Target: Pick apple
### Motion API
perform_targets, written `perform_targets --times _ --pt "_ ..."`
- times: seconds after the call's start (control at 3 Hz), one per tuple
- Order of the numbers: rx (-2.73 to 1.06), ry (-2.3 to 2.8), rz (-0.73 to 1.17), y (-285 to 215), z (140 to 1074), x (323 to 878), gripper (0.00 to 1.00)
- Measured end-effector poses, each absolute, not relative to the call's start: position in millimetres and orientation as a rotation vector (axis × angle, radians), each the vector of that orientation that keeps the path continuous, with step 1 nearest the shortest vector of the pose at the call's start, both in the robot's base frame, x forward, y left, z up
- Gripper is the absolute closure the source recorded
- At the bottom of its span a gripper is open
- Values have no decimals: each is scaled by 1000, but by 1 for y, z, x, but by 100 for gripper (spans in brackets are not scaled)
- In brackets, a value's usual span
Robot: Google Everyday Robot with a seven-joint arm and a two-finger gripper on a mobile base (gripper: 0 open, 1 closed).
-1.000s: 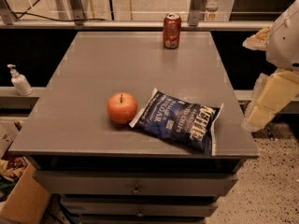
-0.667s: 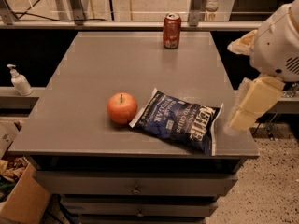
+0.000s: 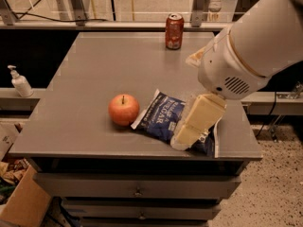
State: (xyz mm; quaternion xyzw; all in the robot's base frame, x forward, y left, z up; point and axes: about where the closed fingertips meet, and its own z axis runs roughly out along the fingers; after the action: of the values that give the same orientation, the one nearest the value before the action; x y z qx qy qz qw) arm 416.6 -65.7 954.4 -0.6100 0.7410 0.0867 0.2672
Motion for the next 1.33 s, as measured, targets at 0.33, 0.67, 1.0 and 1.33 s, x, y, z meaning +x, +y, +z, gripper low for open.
perform_targets --times 0.33,0.67,1.0,1.33 --pt "-1646 2000 234 -66 955 417 0" --pt "-1622 1986 272 -49 952 418 0" --pt "-1596 1985 337 -17 939 426 0" --pt "-1583 1984 393 15 921 432 0"
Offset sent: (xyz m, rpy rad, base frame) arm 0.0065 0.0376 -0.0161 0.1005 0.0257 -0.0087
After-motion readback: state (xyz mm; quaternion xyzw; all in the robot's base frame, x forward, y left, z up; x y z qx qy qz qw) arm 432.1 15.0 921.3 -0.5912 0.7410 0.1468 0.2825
